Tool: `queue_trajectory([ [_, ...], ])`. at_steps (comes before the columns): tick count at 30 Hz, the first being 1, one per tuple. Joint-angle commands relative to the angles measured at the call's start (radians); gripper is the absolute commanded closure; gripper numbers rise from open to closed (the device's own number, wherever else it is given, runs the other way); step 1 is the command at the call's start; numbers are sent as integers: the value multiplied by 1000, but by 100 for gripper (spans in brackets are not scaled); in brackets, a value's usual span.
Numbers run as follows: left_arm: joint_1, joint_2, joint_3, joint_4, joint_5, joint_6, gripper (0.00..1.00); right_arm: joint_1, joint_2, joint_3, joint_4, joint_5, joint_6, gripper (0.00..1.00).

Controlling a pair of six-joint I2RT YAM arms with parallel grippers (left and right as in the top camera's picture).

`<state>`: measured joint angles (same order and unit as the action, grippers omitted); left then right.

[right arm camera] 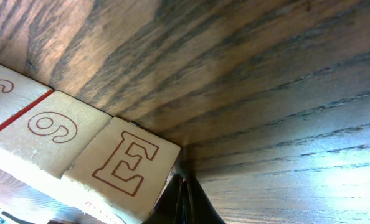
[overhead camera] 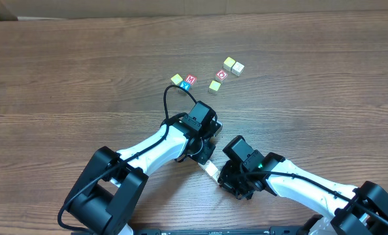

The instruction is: Flip 3 blocks

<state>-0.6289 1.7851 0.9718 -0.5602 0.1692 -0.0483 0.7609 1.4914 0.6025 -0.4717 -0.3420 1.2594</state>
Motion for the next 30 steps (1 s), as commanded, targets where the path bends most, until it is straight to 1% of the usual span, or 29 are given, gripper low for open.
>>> queue_trajectory([
  [1,0,59,-36,-23,-83,19,96,-8,8,-1,11,34,-10,96],
  [9,0,59,-36,-26,-39,-12,96,6,8,-1,11,19,-6,96],
  [17,0,59,-35,-19,-38,-12,96,14,8,-1,14,7,2,96],
  [30,0,59,-36,-8,-38,-11,96,44,8,-1,30,3,64,96],
])
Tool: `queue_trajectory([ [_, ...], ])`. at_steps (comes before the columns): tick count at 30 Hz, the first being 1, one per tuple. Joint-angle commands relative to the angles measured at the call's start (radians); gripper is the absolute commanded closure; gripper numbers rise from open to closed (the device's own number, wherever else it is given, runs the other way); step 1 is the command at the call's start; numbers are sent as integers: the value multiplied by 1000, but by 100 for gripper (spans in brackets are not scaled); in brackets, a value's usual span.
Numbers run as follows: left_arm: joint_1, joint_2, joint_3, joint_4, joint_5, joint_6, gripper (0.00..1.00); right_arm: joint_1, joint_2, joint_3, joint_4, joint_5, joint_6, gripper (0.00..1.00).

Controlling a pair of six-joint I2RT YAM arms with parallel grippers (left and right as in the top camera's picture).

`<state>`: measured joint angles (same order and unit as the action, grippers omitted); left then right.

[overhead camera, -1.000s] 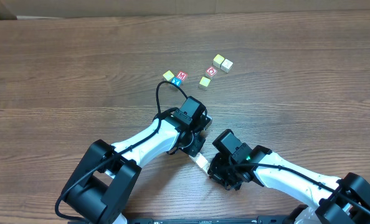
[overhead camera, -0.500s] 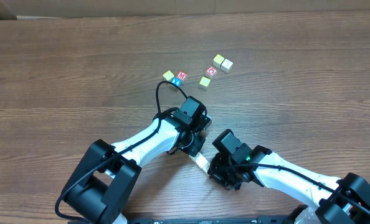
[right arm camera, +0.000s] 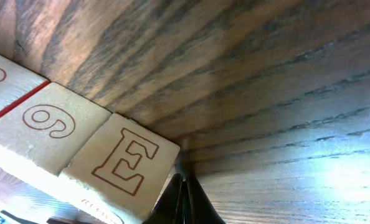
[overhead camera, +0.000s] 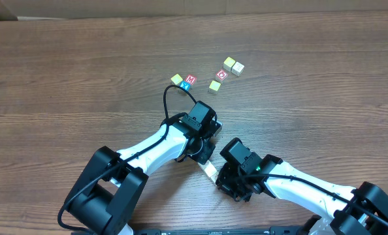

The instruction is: Flip 3 blocks

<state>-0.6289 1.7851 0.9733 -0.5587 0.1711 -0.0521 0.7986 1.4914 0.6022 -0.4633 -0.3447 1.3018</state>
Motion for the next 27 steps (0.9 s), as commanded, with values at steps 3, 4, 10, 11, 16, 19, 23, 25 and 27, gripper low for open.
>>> queue_trajectory([
  [3,0,59,-37,-9,-40,-7,96,6,8,-1,26,2,38,96],
  [4,0,59,-37,-9,-40,-7,96,6,8,-1,28,2,38,96],
  [10,0,59,-37,-8,-29,-7,96,27,8,-1,31,3,61,96],
  [11,0,59,-37,-8,-17,-7,96,31,8,-1,38,3,61,96],
  [16,0,59,-37,-5,-5,-7,96,40,8,-1,55,2,65,96],
  [19,0,59,-37,-5,-4,-8,96,40,8,-1,58,2,65,96],
  [23,0,59,-37,-5,6,-7,96,56,8,-1,70,0,90,96],
  [25,0,59,-37,-5,6,-7,96,66,8,-1,84,0,90,96],
  [27,0,59,-37,-5,6,-7,96,72,8,-1,92,0,90,96],
])
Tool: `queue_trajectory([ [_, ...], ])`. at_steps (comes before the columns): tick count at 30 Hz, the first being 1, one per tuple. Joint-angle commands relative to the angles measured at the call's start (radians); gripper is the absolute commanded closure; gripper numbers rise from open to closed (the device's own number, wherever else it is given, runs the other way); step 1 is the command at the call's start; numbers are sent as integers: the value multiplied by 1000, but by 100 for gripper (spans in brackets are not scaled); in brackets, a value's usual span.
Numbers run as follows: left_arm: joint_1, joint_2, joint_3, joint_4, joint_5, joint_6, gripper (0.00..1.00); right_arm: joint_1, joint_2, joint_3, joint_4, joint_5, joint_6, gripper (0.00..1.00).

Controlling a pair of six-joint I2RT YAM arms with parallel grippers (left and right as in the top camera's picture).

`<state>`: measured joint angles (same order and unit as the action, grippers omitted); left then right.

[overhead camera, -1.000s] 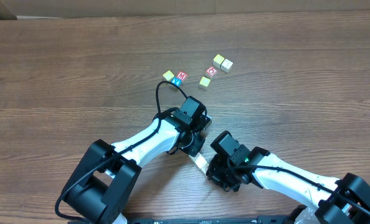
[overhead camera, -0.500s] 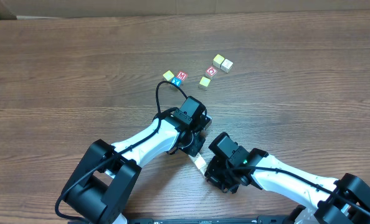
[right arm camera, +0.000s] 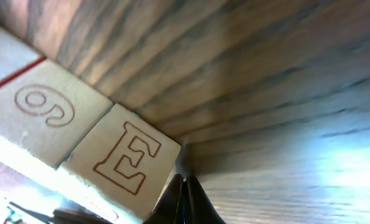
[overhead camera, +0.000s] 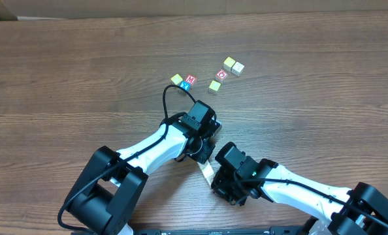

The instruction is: Flip 3 blocks

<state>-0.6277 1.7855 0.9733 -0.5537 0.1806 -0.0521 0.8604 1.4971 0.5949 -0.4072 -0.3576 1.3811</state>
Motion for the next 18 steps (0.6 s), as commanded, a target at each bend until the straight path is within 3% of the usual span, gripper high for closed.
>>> queue_trajectory([
  [1,-2,58,-37,-11,-3,-7,96,13,2,6,36,13,16,96],
  [18,-35,58,-37,-7,-5,-7,96,21,2,6,40,16,33,96],
])
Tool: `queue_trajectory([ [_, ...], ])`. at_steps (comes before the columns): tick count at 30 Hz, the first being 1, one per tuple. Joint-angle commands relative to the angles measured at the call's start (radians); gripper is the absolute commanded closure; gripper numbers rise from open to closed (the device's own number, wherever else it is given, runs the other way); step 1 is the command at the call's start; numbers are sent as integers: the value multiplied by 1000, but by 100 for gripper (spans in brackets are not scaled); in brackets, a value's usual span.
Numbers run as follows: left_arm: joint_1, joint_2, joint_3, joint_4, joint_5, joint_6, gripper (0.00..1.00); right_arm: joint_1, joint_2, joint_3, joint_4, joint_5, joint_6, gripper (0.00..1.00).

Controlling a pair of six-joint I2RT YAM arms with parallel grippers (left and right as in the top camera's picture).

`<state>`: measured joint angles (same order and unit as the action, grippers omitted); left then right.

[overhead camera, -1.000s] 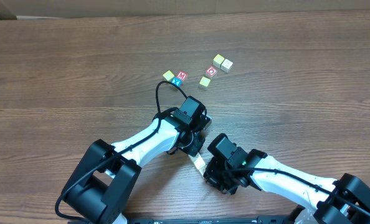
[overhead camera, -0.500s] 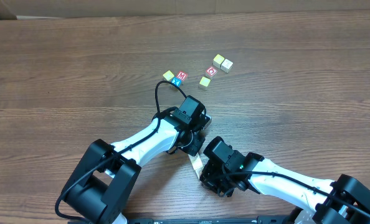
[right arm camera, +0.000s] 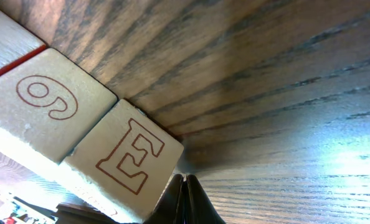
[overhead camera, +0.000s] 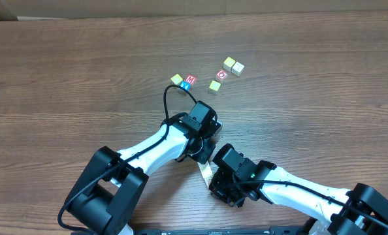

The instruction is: Flip 3 blocks

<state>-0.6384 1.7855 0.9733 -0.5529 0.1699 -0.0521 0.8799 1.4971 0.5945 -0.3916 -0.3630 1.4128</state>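
Note:
Three pale wooden blocks lie in a row in the right wrist view: an E block (right arm camera: 130, 155), a block with a red 9 or 6 (right arm camera: 45, 102), and a third (right arm camera: 4, 37) cut off at the top left. My right gripper (right arm camera: 184, 182) is shut and empty, its tips touching the E block's near corner. From overhead only a pale strip of the row (overhead camera: 206, 171) shows between the two wrists. My left gripper (overhead camera: 204, 150) sits at the row's far end, its fingers hidden under the wrist.
Several small coloured blocks lie further back on the wooden table (overhead camera: 63, 78): a yellow-green one (overhead camera: 176, 79), a red M block (overhead camera: 191, 79) and a blue one (overhead camera: 186, 85), then a yellow one (overhead camera: 215, 85), a red O block (overhead camera: 222, 75) and a pale pair (overhead camera: 233, 65).
My right arm has shifted slightly to the left, closer against the row. In the wrist view the E block sits a little higher and sharper. The left arm has not moved.
The right gripper was shut beside the E block at every moment. From the oldest view to now the right wrist has shifted leftward at each moment, toward the row and the left wrist. The left arm and the far blocks stayed still.

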Motion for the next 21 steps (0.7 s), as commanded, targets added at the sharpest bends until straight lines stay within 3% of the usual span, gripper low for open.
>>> queue_trajectory([
  [1,-24,58,-37,-8,5,-7,96,2,2,7,24,21,2,96],
  [21,-24,58,-37,-8,5,-7,96,2,2,7,48,21,5,96],
])
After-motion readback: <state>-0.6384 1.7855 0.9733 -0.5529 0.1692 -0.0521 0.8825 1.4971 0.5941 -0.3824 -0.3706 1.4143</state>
